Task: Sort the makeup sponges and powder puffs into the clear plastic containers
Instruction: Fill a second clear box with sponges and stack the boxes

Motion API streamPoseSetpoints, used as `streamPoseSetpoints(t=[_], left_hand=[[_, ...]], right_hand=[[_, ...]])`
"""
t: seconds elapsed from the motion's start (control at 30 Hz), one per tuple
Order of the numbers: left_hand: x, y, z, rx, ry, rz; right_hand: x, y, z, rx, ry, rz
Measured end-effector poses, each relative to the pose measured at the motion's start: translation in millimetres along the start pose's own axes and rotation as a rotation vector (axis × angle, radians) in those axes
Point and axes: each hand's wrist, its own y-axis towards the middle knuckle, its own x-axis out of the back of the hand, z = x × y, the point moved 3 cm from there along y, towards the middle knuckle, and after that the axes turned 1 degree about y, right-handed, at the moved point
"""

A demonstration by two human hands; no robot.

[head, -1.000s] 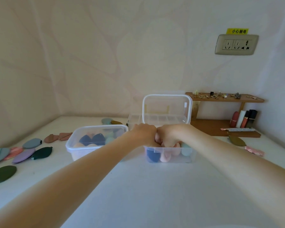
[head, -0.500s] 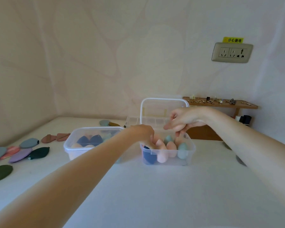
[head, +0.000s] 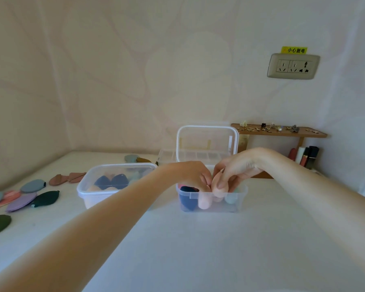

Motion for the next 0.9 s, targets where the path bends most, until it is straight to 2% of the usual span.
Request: streamPoseSetpoints(t=[0.17,0.4,0.6,0.8,0.9], left_hand=[[0,9,3,0.029,0.048,0.025],[-9,20,7,0.038,0.049,0.043],[-11,21,10,0.001,0.057,0.048],[-14,29,13,0.028,0.121,0.083],[-16,32,11,0.049,0.136,0.084]], right_hand=[[2,10,2,-0.001,-0.087,-0.001],[-8,23,0,0.006,-0.492,-0.150],[-18,34,1,-0.025,-0.574,-0.215],[-10,26,-4,0.039,-0.413,-0.113],[2,15,-14,0.122,-0.116,-0.080]])
